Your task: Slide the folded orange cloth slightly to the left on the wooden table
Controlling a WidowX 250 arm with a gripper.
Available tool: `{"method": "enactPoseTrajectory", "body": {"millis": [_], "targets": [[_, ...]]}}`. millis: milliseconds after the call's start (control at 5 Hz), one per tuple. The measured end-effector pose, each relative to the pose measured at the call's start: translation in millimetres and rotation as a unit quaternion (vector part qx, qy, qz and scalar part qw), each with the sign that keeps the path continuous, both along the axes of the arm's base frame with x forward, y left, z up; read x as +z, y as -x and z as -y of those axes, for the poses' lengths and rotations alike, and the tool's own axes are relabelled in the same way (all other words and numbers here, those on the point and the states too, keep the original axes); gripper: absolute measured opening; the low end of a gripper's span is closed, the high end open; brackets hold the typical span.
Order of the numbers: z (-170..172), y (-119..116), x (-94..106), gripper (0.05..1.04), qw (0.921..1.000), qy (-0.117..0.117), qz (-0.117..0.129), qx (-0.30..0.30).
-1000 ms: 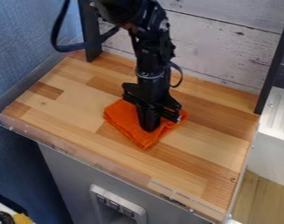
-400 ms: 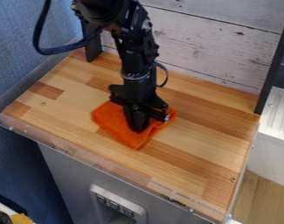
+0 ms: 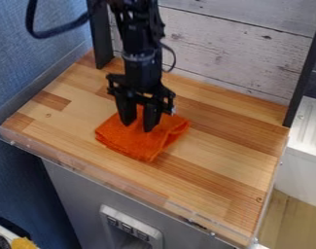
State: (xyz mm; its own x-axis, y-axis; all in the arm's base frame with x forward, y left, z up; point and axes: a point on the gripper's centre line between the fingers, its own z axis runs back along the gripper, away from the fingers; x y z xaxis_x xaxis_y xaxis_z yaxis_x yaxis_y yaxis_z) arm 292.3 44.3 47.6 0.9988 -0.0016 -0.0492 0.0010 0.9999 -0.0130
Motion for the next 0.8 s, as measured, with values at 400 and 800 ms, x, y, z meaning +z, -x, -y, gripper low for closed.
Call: {"method": "enactPoseTrajectory", "body": {"millis": [400,800], "targets": [[-12,-20,48.0,1.001,0.9999,-0.002,0.015,0.002],[-27,-28,68.5,1.0,0.9997,-0.007,0.024,0.003]]}}
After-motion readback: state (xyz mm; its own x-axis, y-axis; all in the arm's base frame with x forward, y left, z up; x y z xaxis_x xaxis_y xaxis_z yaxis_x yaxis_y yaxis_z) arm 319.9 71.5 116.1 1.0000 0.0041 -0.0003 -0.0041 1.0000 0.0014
